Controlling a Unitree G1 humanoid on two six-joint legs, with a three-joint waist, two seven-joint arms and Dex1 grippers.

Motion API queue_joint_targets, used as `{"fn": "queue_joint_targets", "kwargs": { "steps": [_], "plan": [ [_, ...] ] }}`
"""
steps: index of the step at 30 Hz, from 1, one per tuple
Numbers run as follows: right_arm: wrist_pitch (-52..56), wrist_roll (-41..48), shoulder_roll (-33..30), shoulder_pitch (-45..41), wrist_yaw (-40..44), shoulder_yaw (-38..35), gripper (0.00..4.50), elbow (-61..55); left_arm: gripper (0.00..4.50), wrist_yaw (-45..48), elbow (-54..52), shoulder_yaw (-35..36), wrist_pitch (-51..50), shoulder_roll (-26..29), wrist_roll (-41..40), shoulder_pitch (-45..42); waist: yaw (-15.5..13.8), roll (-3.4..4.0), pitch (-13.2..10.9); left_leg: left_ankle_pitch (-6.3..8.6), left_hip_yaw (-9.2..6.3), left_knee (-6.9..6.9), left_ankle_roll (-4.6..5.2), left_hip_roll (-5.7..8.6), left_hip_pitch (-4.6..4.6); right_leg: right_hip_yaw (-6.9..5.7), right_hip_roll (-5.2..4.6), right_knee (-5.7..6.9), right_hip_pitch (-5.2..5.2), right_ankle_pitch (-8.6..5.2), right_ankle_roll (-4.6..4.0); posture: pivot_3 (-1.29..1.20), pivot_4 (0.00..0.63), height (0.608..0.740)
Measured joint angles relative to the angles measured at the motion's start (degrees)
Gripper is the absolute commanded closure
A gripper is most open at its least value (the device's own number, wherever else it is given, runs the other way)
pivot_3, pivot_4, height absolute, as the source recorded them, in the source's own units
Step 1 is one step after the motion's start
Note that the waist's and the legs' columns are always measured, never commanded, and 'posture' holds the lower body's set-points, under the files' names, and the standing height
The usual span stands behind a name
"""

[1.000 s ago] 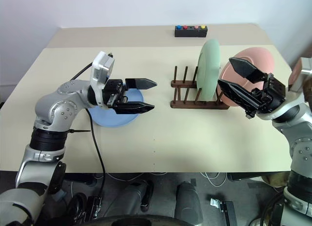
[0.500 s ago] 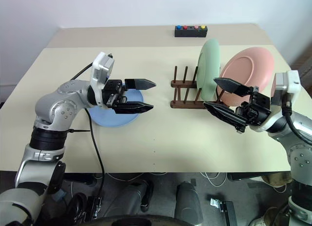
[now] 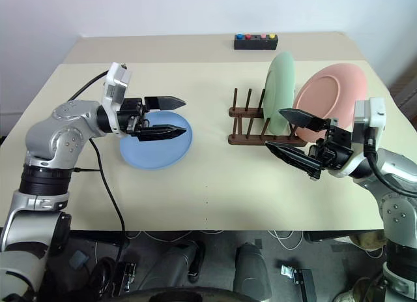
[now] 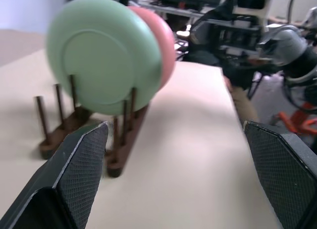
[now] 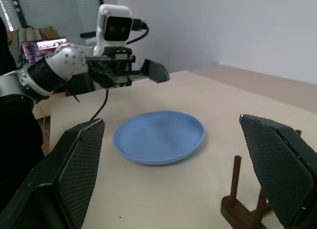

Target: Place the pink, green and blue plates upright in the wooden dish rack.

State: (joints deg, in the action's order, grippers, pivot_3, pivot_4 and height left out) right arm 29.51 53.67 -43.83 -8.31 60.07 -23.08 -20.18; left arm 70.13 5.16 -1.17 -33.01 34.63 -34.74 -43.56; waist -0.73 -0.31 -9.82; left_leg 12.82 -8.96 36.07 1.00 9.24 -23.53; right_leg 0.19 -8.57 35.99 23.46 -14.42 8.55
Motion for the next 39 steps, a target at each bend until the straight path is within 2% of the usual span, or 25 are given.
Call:
{"fn": "queue_joint_targets", "kwargs": {
  "steps": [7,12,16,20,26,30,34,39],
  "plan": [
    [-0.5,-1.0,0.4,-0.1,0.0,1.3,0.05,0.0,0.00,-5.2,11.1,1.5,0.5,5.5,7.1,-3.9,0.0,-0.01,0.0,0.00,0.00,-0.02,0.00,0.00,0.00,0.00,0.01,0.02,0.02,0.00,0.01,0.00,0.150,0.740],
    [-1.3,-1.6,0.5,-2.3,0.2,2.6,0.05,0.3,0.00,-15.0,24.7,0.7,0.7,6.1,15.7,-6.8,0.0,-0.19,-0.1,0.00,-0.02,-0.01,0.00,0.00,0.00,-0.01,0.03,0.02,0.02,0.01,0.02,0.00,0.150,0.740],
    [-1.9,-2.2,0.6,-2.4,0.6,3.3,0.05,0.6,0.00,-20.1,29.4,1.1,-1.6,6.2,18.3,-7.4,0.0,-0.24,-0.1,0.01,-0.03,-0.04,0.01,0.01,0.00,-0.02,0.03,0.02,0.03,0.00,0.03,0.00,0.150,0.740],
    [-2.3,-2.9,1.0,-2.4,0.6,3.6,0.05,0.8,0.00,-25.5,37.2,5.0,-5.2,6.4,19.0,-9.1,0.1,-0.24,-0.1,-0.01,-0.07,0.00,-0.02,0.01,0.00,-0.04,0.04,0.10,0.05,0.01,0.03,0.00,0.150,0.740],
    [-2.4,-3.2,1.1,-2.0,0.6,3.6,0.05,0.8,0.00,-25.2,41.3,8.7,-14.4,6.4,17.4,-9.7,0.1,-0.27,-0.2,-0.01,-0.07,0.02,-0.02,0.02,0.00,-0.05,0.04,0.12,0.05,0.01,0.04,0.00,0.150,0.740],
    [-2.5,-3.6,1.5,-2.0,0.6,3.7,0.05,0.8,0.00,-21.4,42.8,8.6,-22.4,8.4,16.3,-13.6,0.1,-0.39,-0.2,-0.02,-0.11,0.04,-0.04,0.02,0.00,-0.10,0.05,0.14,0.04,0.01,0.04,0.00,0.150,0.740],
    [-2.9,-4.0,2.1,-2.0,0.6,3.7,0.05,1.0,0.00,-19.4,44.9,8.3,-22.7,10.9,17.4,-19.9,0.2,-0.38,-0.2,-0.03,-0.11,0.02,-0.06,0.02,0.00,-0.11,0.04,0.14,0.03,0.01,0.04,0.00,0.150,0.740],
    [-3.6,-4.9,2.5,-2.0,0.5,4.6,0.05,1.4,0.00,-15.9,44.8,3.5,-25.3,10.9,19.3,-19.7,0.4,-0.38,-0.2,-0.04,-0.11,0.02,-0.07,0.02,0.02,-0.10,0.06,0.17,0.04,0.01,0.04,0.00,0.150,0.740]
  ]
}}
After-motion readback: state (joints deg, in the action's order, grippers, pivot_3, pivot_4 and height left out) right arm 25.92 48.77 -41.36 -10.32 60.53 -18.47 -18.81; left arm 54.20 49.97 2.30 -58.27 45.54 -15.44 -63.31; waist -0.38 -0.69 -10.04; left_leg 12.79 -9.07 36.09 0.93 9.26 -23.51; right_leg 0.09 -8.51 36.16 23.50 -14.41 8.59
